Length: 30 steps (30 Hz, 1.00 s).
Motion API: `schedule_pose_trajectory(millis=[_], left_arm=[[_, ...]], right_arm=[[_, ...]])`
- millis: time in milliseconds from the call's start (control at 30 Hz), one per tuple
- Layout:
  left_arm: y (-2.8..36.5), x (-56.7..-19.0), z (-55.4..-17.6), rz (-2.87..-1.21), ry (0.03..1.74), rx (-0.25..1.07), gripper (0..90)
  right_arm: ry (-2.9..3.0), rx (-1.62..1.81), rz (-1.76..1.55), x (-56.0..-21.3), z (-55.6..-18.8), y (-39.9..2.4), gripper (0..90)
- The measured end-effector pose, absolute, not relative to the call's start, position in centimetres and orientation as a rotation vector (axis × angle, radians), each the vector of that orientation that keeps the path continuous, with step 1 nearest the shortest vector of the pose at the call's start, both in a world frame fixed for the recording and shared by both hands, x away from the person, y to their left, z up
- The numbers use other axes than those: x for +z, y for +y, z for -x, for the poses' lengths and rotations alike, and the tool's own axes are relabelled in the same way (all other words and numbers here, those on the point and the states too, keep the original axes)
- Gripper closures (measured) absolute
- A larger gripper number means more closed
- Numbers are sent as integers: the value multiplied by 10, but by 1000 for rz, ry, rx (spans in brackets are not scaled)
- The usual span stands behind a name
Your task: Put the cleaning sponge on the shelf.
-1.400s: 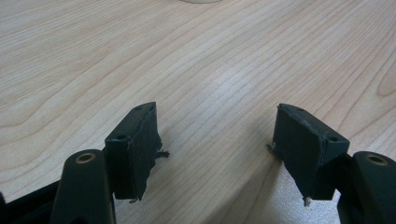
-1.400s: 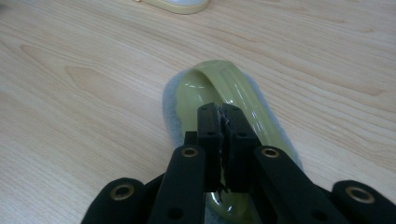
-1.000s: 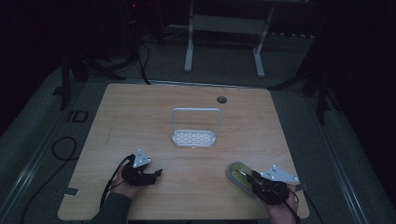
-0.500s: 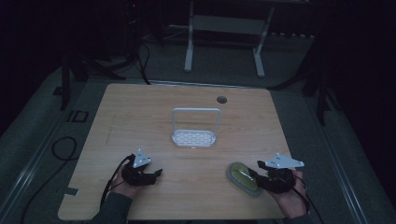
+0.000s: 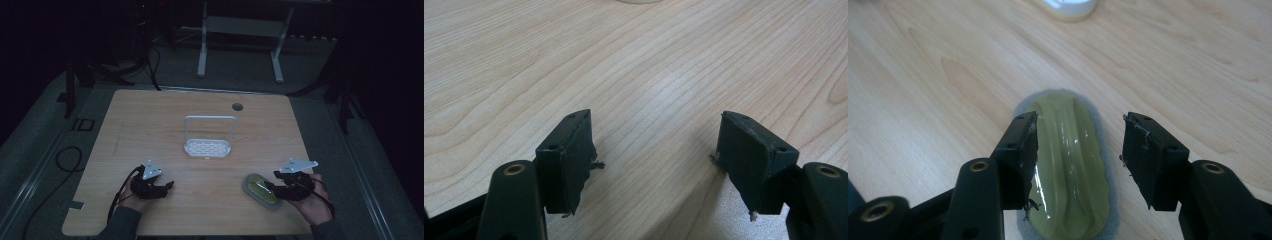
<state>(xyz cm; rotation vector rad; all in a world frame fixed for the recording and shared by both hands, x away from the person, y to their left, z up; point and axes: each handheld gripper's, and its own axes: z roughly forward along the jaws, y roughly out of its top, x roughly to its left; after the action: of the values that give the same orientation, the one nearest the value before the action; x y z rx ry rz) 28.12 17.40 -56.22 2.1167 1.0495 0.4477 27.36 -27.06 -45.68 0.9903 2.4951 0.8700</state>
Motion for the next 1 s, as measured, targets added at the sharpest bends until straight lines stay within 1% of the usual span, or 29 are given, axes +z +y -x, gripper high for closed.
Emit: schedule_pose_trajectory(millis=[367, 1000], left_arm=[[174, -562, -281, -2116, 1050, 448, 313], [174, -562, -281, -2116, 1050, 448, 313]], right_arm=[[2591, 775, -956, -455, -283, -263, 477], [2714, 631, -921, -457, -301, -249, 512]])
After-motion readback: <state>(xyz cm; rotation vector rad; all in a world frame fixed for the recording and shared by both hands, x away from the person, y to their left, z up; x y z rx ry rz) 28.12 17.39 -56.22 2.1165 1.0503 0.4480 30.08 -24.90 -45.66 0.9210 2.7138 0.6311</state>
